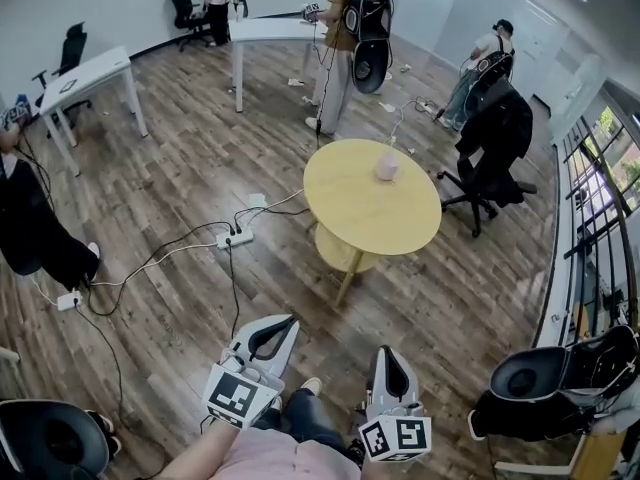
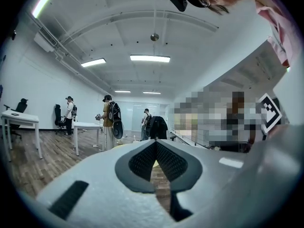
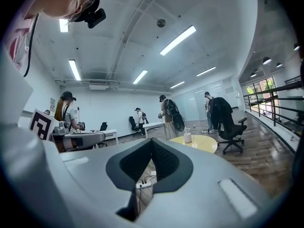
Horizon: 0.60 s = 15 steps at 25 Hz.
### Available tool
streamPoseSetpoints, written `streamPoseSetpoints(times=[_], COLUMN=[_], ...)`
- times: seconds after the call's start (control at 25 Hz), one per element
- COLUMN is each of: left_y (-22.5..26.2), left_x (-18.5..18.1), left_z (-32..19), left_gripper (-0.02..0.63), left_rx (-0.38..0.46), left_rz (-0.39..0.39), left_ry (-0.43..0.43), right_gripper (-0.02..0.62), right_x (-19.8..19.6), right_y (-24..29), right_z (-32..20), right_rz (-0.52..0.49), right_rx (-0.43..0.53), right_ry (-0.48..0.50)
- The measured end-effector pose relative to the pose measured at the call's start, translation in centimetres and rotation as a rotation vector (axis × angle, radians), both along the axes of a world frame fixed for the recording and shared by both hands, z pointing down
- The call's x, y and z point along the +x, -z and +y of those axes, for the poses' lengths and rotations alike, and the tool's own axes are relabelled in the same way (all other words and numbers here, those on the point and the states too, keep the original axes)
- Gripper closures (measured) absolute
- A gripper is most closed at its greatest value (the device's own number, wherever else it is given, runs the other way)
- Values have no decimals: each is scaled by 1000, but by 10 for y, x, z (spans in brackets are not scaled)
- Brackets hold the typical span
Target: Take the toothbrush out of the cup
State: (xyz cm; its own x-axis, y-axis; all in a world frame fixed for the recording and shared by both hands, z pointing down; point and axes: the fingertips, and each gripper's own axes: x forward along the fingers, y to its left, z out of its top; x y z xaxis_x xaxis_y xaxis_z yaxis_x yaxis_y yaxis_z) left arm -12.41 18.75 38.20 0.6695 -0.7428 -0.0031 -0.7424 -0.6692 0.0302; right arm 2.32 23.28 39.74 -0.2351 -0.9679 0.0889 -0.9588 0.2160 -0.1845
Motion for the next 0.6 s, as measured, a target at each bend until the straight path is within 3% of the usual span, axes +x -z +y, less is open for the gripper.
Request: streamPoseSetpoints(times=[0.24, 0.4, 0.6], left_y=[2, 13, 4], left_x=[21, 46, 77], left_z=[-69, -104, -134], left_gripper=[611, 611, 610], left_rx=[-33, 15, -9], left_rz=[24, 10, 0], left_ry=[46, 46, 61], right_gripper=[592, 592, 592], right_x=[25, 43, 72], right_y=[-2, -3, -7], right_z=[-65, -99, -137], right_rz=[2, -10, -7], right_rx=[-28, -17, -10], right_ry=[32, 53, 67])
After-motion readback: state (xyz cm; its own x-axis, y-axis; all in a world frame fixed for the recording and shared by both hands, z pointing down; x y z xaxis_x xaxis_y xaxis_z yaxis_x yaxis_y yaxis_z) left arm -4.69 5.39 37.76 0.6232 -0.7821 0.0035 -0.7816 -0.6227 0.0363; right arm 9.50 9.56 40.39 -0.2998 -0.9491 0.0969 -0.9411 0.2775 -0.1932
